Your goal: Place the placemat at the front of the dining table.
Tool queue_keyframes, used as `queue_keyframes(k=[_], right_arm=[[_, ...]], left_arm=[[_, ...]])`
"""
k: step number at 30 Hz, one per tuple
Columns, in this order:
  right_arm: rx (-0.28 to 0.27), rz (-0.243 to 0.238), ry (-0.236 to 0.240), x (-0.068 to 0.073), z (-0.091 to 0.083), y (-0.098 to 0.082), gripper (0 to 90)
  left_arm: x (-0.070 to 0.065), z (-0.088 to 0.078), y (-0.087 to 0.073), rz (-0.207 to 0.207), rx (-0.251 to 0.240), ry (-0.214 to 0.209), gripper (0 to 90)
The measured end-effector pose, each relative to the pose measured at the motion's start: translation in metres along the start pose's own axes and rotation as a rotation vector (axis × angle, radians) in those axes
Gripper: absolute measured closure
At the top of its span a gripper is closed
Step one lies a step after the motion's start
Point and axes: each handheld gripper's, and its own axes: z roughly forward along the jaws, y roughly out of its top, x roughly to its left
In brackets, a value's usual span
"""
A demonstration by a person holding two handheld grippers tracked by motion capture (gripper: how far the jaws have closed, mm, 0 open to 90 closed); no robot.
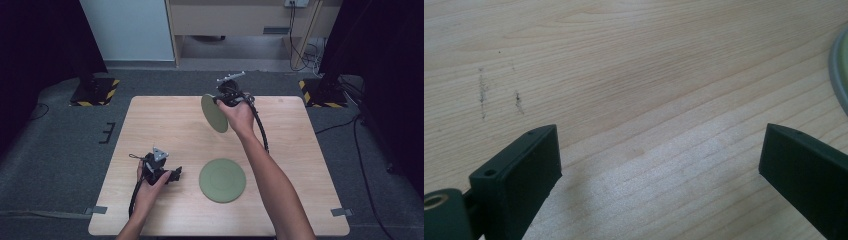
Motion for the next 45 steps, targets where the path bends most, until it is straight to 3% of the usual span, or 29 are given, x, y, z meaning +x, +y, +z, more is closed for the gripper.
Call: queue_keyframes(k=[5,12,18,25,33,40,45], right_arm=[[-0.008,0.007,0.003,-0.003,0.006,-0.002,86.1],[0.013,0.025,-0.039,-0.029,0.006,-0.019,86.0],[0.003,0.047,-0.055,-0.048,-0.003,-0.028,86.0],[-0.006,0.077,-0.071,-0.065,-0.009,-0.039,86.0],[0.031,0.110,-0.119,-0.082,-0.015,-0.061,86.1],[0.112,0.099,-0.188,-0.088,-0.013,-0.090,86.1],[0.125,0.119,-0.207,-0.093,-0.014,-0.111,86.0]], left_arm=[[0.006,-0.003,0.000,-0.022,-0.005,0.014,2.7],[0.013,0.000,0.004,-0.041,-0.014,0.027,3.0],[0.015,0.002,0.005,-0.022,0.012,0.031,2.7],[0.022,-0.003,0.011,-0.047,-0.025,0.033,2.7],[0.021,0.000,0.009,-0.039,-0.017,0.024,2.6],[0.019,-0.001,0.007,-0.020,-0.007,0.030,2.6],[0.016,-0.004,0.007,-0.016,-0.012,0.033,2.6]])
